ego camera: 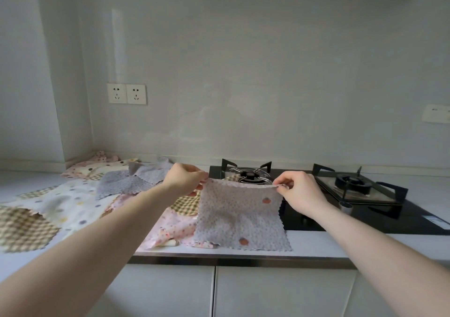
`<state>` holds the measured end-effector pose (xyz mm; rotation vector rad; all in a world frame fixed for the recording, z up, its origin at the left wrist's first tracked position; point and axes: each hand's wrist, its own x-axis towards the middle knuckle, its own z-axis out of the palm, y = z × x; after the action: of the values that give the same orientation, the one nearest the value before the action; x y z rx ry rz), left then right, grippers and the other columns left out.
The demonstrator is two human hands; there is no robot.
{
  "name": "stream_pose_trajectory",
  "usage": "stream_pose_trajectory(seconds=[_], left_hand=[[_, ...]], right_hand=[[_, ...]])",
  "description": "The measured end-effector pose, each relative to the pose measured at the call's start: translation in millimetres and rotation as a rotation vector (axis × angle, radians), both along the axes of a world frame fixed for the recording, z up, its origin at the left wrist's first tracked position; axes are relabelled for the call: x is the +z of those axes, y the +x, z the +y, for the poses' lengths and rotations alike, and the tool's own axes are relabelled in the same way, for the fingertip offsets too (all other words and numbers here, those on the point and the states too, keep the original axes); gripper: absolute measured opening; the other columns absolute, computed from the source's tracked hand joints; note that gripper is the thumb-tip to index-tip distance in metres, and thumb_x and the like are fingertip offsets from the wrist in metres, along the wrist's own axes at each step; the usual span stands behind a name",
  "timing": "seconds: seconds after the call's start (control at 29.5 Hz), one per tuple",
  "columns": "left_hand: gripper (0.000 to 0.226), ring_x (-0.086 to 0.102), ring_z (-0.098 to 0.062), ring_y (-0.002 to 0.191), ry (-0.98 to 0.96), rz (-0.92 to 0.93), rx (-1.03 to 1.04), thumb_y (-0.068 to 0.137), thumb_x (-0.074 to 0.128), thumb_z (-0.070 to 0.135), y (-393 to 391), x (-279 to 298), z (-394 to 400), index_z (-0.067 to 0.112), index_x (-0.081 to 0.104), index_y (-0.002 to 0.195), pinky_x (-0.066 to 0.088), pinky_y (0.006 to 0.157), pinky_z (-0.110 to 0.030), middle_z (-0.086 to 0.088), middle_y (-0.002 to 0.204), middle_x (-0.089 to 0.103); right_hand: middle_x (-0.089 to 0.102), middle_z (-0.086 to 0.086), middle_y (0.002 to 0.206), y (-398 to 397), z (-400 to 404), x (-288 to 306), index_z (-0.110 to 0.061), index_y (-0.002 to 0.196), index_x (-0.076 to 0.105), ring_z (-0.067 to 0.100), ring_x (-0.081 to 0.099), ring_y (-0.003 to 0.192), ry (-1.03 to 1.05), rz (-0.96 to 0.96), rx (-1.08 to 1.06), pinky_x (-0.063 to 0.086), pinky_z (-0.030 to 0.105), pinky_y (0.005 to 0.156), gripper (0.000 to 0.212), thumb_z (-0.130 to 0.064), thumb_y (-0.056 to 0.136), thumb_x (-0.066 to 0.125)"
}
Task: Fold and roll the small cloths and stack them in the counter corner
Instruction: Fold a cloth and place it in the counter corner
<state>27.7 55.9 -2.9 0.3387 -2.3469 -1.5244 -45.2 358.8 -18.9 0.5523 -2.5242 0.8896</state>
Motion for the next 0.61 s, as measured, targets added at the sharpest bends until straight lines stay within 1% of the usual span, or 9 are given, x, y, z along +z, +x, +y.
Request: stream_pose_trajectory(seconds=[0.07,0.1,0.14,0.24,0.3,0.37,0.44,0.51,0.61], left_hand=[[0.012,0.075,-0.017,0.083,-0.038,-0.019,-0.019,0.092,0.074,0.025,13,-5,3,0.015,0.079,0.088,0.065,0.072,-0.034,-0.001,0.089,0.079],[0.010,0.073,-0.017,0.079,-0.075,-0.030,-0.025,0.091,0.076,0.025,20,-8,5,0.016,0.080,0.086,0.065,0.071,-0.035,0.000,0.088,0.078],[0.007,0.072,-0.016,0.074,-0.137,-0.034,-0.026,0.088,0.077,0.024,27,-11,8,0.019,0.080,0.084,0.064,0.066,-0.033,0.002,0.086,0.078],[0.007,0.062,-0.008,0.055,-0.377,-0.018,-0.025,0.084,0.077,0.022,47,-20,18,0.026,0.081,0.079,0.047,0.047,-0.018,0.010,0.069,0.074],[0.009,0.056,-0.005,0.053,-0.455,-0.033,-0.044,0.086,0.074,0.022,57,-27,24,0.025,0.081,0.081,0.037,0.041,-0.011,0.012,0.067,0.071],[0.010,0.059,-0.006,0.060,-0.540,-0.039,-0.043,0.088,0.072,0.023,65,-33,29,0.027,0.080,0.082,0.037,0.043,-0.012,0.015,0.071,0.070],[0.011,0.064,-0.009,0.065,-0.601,-0.054,-0.033,0.088,0.070,0.024,69,-38,30,0.029,0.078,0.082,0.045,0.050,-0.018,0.014,0.074,0.071],[0.012,0.064,-0.009,0.064,-0.648,-0.087,-0.016,0.087,0.067,0.024,71,-45,29,0.028,0.078,0.083,0.046,0.051,-0.020,0.011,0.073,0.071],[0.014,0.065,-0.008,0.070,-0.719,-0.105,0.007,0.084,0.064,0.025,70,-55,26,0.029,0.077,0.081,0.048,0.055,-0.021,0.012,0.077,0.072]], right_hand=[[0.071,-0.017,0.084,14,6,-5,-0.033,0.081,0.077,0.003,0.062,0.082,0.050,-0.027,0.025,0.043,0.024,0.072,0.019,-0.017,0.089,0.071],[0.070,-0.017,0.085,19,8,-9,-0.035,0.080,0.077,0.005,0.062,0.083,0.075,-0.038,0.035,0.044,0.024,0.074,0.020,-0.017,0.089,0.070],[0.070,-0.018,0.086,25,10,-13,-0.037,0.078,0.076,0.006,0.061,0.085,0.099,-0.044,0.043,0.045,0.025,0.076,0.022,-0.017,0.088,0.070],[0.069,-0.020,0.085,40,15,-26,-0.040,0.076,0.074,0.005,0.061,0.089,0.139,-0.054,0.049,0.049,0.028,0.080,0.023,-0.020,0.087,0.071],[0.069,-0.021,0.085,49,16,-35,-0.040,0.077,0.075,0.004,0.061,0.089,0.148,-0.061,0.062,0.051,0.029,0.080,0.022,-0.021,0.087,0.071],[0.069,-0.020,0.088,56,17,-44,-0.040,0.079,0.075,0.002,0.061,0.089,0.162,-0.059,0.078,0.050,0.028,0.080,0.020,-0.022,0.088,0.072],[0.070,-0.020,0.092,61,17,-52,-0.039,0.081,0.076,0.001,0.063,0.088,0.163,-0.056,0.086,0.049,0.024,0.080,0.016,-0.025,0.088,0.073],[0.069,-0.018,0.091,64,19,-61,-0.041,0.080,0.075,0.002,0.063,0.087,0.167,-0.062,0.076,0.051,0.027,0.079,0.013,-0.031,0.088,0.073],[0.065,-0.019,0.090,66,24,-72,-0.047,0.075,0.068,0.003,0.060,0.088,0.209,-0.085,0.049,0.053,0.031,0.084,0.020,-0.033,0.087,0.072]])
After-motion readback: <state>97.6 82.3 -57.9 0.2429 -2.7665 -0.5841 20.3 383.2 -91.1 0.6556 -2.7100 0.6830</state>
